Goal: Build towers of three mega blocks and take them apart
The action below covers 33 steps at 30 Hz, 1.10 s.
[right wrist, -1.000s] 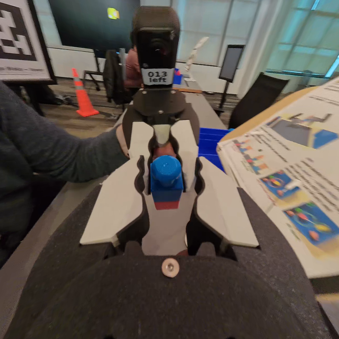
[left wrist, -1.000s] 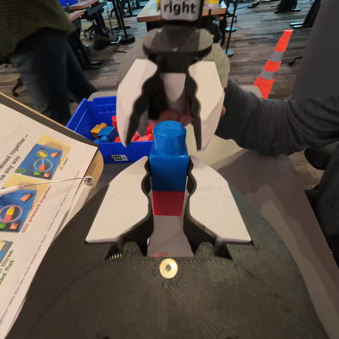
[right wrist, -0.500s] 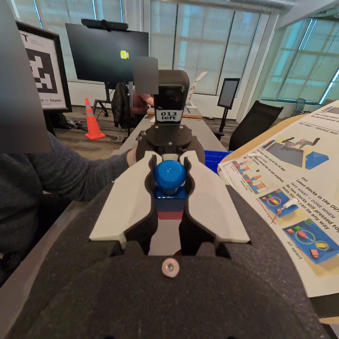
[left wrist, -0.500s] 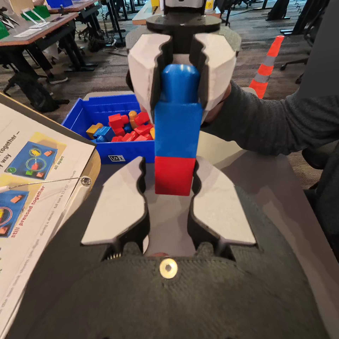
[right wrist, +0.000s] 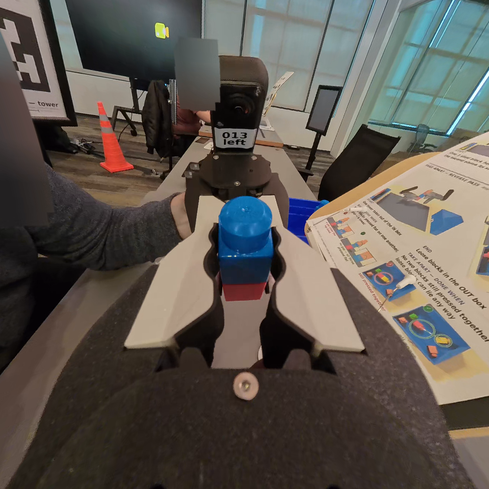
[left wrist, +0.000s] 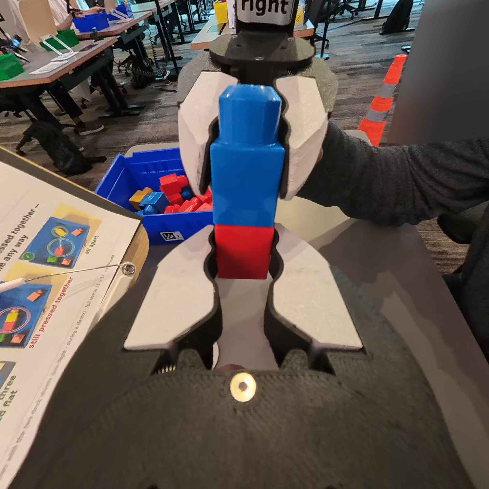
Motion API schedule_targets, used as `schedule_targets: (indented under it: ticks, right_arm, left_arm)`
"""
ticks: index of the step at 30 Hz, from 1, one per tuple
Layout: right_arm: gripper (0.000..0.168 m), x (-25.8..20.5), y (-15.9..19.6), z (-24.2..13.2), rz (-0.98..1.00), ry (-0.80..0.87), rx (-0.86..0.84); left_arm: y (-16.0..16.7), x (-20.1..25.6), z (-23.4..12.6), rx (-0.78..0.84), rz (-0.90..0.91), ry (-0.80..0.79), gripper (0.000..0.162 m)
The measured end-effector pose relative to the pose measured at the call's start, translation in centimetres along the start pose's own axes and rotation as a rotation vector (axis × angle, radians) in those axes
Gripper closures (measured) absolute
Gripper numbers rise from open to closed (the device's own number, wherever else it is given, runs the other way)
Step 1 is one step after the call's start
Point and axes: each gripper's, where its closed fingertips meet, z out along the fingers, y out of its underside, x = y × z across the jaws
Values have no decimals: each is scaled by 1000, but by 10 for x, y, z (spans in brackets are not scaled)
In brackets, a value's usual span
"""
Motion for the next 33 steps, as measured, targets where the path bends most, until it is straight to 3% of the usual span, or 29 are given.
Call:
schedule_targets:
  ticks: [4,7,9,13,15,18,21,26,30,33]
  right_arm:
    - [132,13,-36,-31,36,72,194]
    - [132,49,-23,-72,11,285,100]
    - [132,81,0,-106,50,450,-2]
    - [132,123,70,-159,252,623,-202]
    - [122,140,102,-180,339,714,-289]
    - [113,152,121,-199,362,821,-363]
    - [115,139,92,-176,239,750,-325]
    - [114,59,27,-77,64,272,-128]
    - [110,9,22,-18,6,32,-135]
    - [124,-4,26,3,2,-30,-134]
  left_arm:
    - [24,-9,1,-147,13,-71,126]
    - [16,-7,0,-106,18,-54,126]
    - [14,-3,-1,-104,31,-38,126]
    - [13,-3,-2,-113,43,-58,127]
    - [13,-2,-2,-108,43,-50,127]
    - [13,-3,-1,-102,32,-49,127]
    - [13,-6,1,-91,17,-55,127]
    - [8,-6,4,-55,7,-58,126]
    - [4,-2,6,-50,16,-56,126]
    - [4,2,6,-51,29,-40,126]
